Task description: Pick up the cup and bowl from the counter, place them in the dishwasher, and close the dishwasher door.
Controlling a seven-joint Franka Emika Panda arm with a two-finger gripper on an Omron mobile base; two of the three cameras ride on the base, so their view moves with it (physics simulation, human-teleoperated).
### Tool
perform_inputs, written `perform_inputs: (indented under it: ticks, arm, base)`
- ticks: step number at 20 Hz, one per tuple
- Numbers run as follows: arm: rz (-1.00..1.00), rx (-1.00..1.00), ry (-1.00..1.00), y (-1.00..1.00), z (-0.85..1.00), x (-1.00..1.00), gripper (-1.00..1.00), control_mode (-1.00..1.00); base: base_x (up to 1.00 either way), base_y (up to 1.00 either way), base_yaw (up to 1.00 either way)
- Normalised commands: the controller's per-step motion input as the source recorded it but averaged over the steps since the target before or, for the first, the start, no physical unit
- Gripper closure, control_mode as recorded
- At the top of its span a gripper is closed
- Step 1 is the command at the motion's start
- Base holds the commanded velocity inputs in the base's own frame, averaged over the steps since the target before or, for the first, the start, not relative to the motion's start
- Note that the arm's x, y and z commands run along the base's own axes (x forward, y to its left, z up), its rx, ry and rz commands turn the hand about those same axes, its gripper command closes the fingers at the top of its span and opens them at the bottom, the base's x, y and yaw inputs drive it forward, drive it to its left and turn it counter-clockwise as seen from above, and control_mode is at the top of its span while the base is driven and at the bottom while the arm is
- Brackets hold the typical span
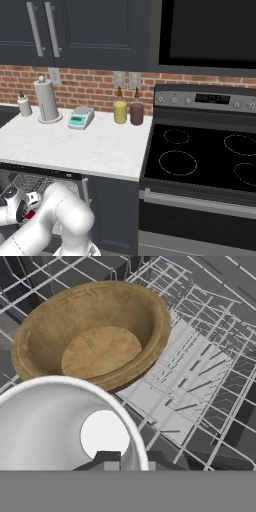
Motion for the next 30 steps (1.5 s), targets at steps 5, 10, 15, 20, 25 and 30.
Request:
perform_inputs:
  ticks: [5, 10, 15, 20, 25, 30]
  arm:
    - [0.01, -0.03, 0.10, 0.00, 0.10, 0.00, -1.00, -1.00]
    - [0.00, 0.00, 0.02, 0.00, 0.57, -0.03, -1.00, -1.00]
    - [0.00, 0.00, 0.00, 0.00, 0.65, -0.04, -1.00, -1.00]
    - [0.00, 0.11, -0.12, 0.00, 0.22, -0.47, -1.00, -1.00]
    - [0.00, 0.15, -0.09, -0.05, 0.43, -0.25, -1.00, -1.00]
    - [0.00, 0.18, -0.11, -0.22, 0.36, -0.11, -1.00, -1.00]
  base:
    - [0.00, 0.00, 0.00]
    - [0.00, 0.00, 0.00]
    - [0.00, 0.00, 0.00]
    - [0.00, 0.00, 0.00]
    - [0.00, 0.00, 0.00]
    - [0.00, 0.00, 0.00]
